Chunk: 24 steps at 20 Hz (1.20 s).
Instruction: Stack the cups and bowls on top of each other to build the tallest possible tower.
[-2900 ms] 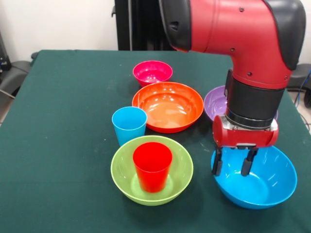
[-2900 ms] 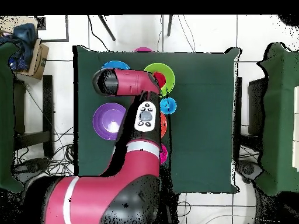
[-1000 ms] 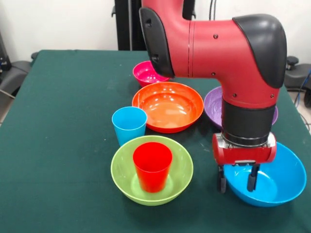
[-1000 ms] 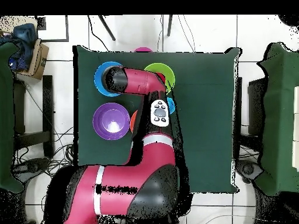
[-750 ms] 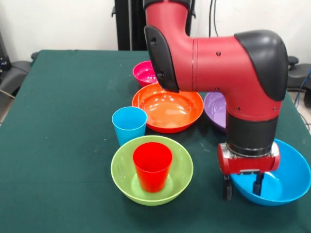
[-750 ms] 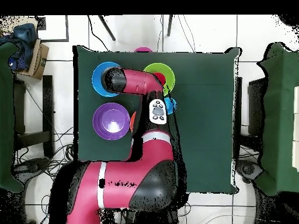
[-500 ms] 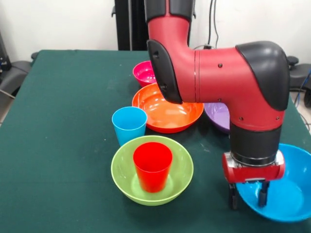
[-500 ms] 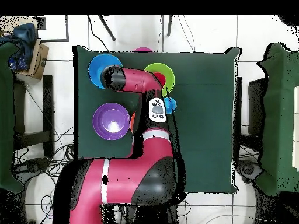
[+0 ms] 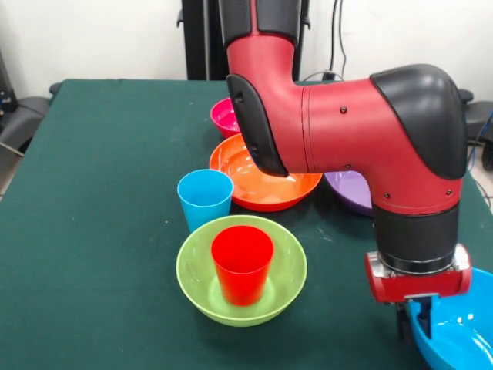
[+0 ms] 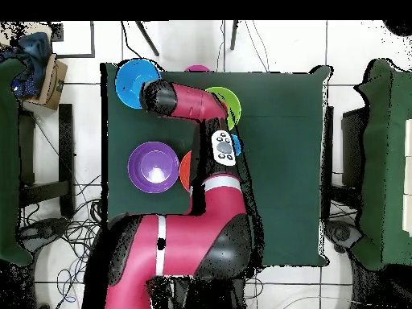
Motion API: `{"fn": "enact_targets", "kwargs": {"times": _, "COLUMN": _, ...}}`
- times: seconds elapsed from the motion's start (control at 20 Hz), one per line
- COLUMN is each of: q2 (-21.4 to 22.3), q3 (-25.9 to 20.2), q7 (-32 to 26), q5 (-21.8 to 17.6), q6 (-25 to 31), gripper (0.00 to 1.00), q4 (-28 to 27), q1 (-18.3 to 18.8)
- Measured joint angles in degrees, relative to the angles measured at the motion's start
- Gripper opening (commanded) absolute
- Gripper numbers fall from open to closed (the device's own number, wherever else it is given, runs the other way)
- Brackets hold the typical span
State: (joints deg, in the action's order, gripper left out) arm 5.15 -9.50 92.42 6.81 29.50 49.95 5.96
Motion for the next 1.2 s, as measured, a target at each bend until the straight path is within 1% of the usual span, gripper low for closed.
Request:
{"fn": "enact_targets", "kwargs": {"times": 0.2, "q2": -0.74, "q3": -3.17, "q7": 0.00, "q5": 0.00, "q6": 0.76, "gripper": 0.00, "q4": -0.45, "q1": 1.24}}
{"fn": "enact_targets", "kwargs": {"times": 0.65, "q2": -1.11, "q3": -7.38, "q7": 0.00, "q5": -0.44, "q6": 1.37, "gripper": 0.00, "q4": -0.05, "q1": 2.68}}
{"fn": "enact_targets", "kwargs": {"times": 0.9, "q2": 0.72, "q3": -10.19, "q7": 0.00, "q5": -2.45, "q6": 3.62, "gripper": 0.00, "q4": 3.89, "q1": 4.70}}
{"fn": "enact_targets", "kwargs": {"times": 1.05, "q2": 2.07, "q3": -11.10, "q7": 0.00, "q5": -3.44, "q6": 5.18, "gripper": 0.00, "q4": 6.46, "q1": 5.71}}
{"fn": "enact_targets", "kwargs": {"times": 1.1, "q2": 3.21, "q3": -11.81, "q7": 0.00, "q5": -4.25, "q6": 6.68, "gripper": 0.00, "q4": 8.46, "q1": 6.51}}
{"fn": "enact_targets", "kwargs": {"times": 1.2, "q2": 4.23, "q3": -12.39, "q7": 0.00, "q5": -4.97, "q6": 8.10, "gripper": 0.00, "q4": 10.13, "q1": 7.21}}
